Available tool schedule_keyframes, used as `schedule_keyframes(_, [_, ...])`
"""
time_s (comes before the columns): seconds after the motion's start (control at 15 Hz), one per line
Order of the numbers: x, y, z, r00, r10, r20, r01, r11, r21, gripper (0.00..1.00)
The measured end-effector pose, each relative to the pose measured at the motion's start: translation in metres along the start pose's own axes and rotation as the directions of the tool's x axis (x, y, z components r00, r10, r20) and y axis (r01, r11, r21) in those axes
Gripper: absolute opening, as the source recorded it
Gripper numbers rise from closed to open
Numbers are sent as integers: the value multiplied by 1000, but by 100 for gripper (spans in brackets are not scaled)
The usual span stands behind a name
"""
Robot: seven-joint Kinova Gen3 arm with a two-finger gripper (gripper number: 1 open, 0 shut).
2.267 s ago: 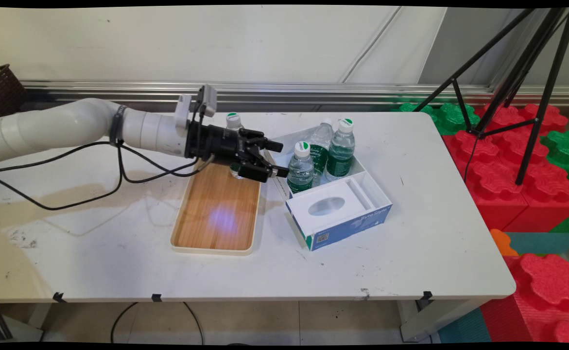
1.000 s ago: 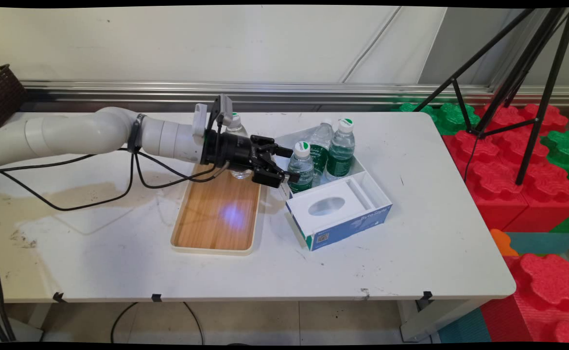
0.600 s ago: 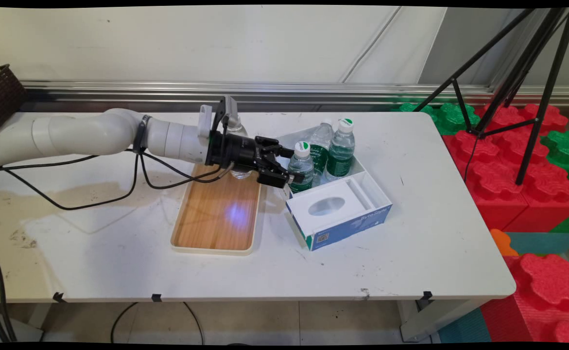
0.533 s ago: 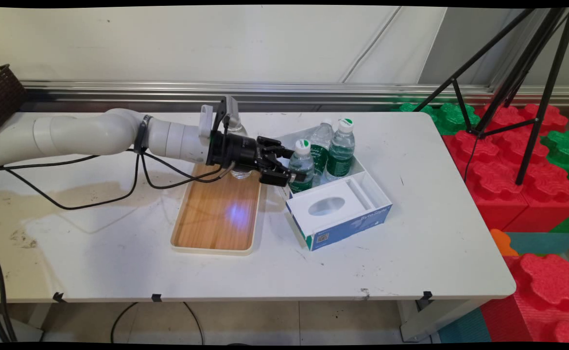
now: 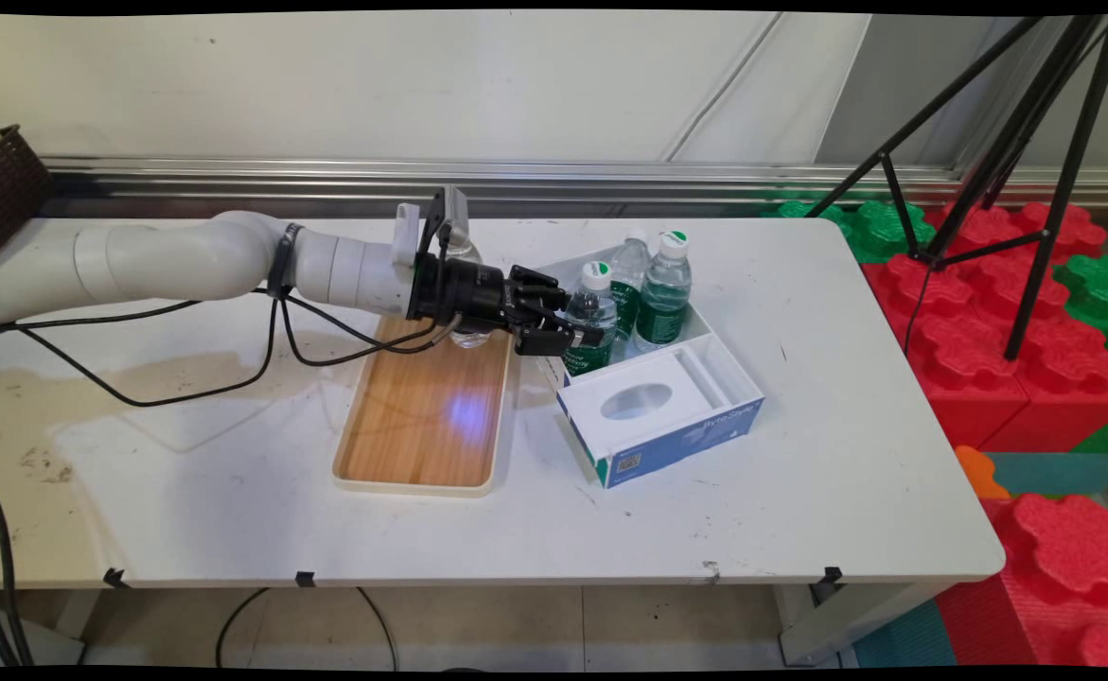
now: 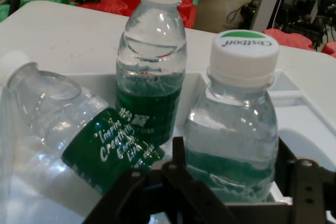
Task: Place the picked object on the tray
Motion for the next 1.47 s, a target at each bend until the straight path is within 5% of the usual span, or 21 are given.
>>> schedule_keyframes(0.6, [10, -7, -15, 1000, 21, -16, -21, 1000, -5, 0])
schedule_keyframes(1.47, [73, 1, -61, 992, 57, -112, -63, 997, -51, 0])
